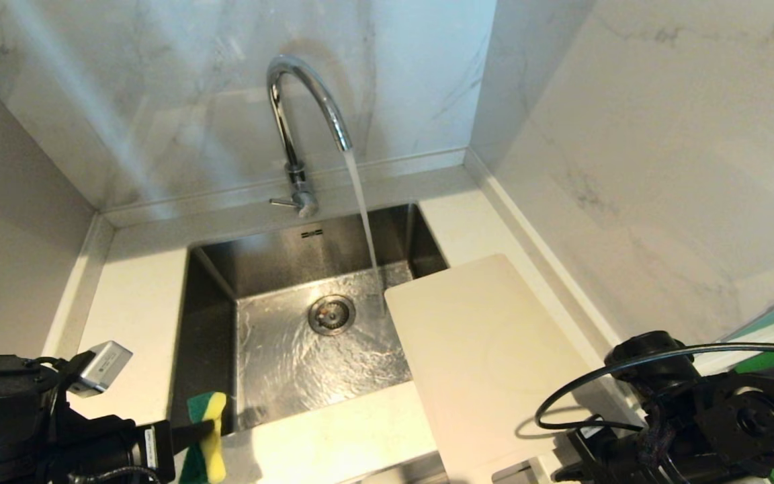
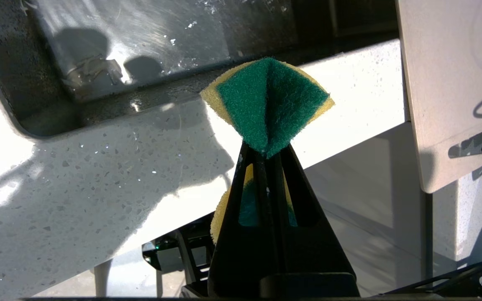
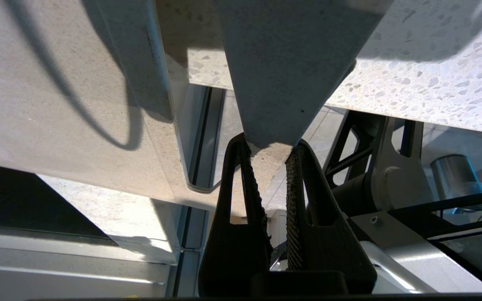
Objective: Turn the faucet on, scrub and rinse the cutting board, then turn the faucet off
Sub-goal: Put down the cutting board
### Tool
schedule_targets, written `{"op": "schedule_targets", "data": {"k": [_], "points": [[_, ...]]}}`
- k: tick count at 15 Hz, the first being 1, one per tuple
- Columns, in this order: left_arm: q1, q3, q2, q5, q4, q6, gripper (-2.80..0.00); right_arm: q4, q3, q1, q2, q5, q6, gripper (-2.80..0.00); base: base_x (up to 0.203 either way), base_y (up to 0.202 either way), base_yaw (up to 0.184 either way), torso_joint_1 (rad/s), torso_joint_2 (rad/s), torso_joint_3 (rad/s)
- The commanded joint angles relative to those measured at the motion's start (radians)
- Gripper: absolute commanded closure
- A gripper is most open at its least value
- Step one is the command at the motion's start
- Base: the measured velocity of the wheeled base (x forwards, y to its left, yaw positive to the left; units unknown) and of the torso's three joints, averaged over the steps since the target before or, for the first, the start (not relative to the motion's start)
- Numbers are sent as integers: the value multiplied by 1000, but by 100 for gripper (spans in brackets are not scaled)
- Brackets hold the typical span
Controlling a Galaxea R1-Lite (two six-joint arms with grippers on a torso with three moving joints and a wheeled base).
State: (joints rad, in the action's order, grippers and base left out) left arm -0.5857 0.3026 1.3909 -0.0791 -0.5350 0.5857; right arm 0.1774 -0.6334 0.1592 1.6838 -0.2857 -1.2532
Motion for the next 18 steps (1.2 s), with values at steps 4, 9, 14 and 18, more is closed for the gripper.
{"op": "schedule_targets", "data": {"k": [4, 9, 14, 18], "points": [[0, -2, 1, -1, -3, 3, 0, 0, 9, -12, 48, -6, 12, 0, 0, 0, 0, 0, 0, 0], [0, -2, 0, -1, -3, 3, 0, 0, 9, -12, 43, -6, 12, 0, 0, 0, 0, 0, 0, 0], [-2, 0, 2, 1, -3, 3, 0, 0, 9, -18, 30, -7, 12, -280, 0, 0, 0, 0, 0, 0], [-2, -2, 0, 1, -3, 3, 0, 2, 17, -17, -32, -42, 41, -280, 0, 0, 0, 0, 0, 0]]}}
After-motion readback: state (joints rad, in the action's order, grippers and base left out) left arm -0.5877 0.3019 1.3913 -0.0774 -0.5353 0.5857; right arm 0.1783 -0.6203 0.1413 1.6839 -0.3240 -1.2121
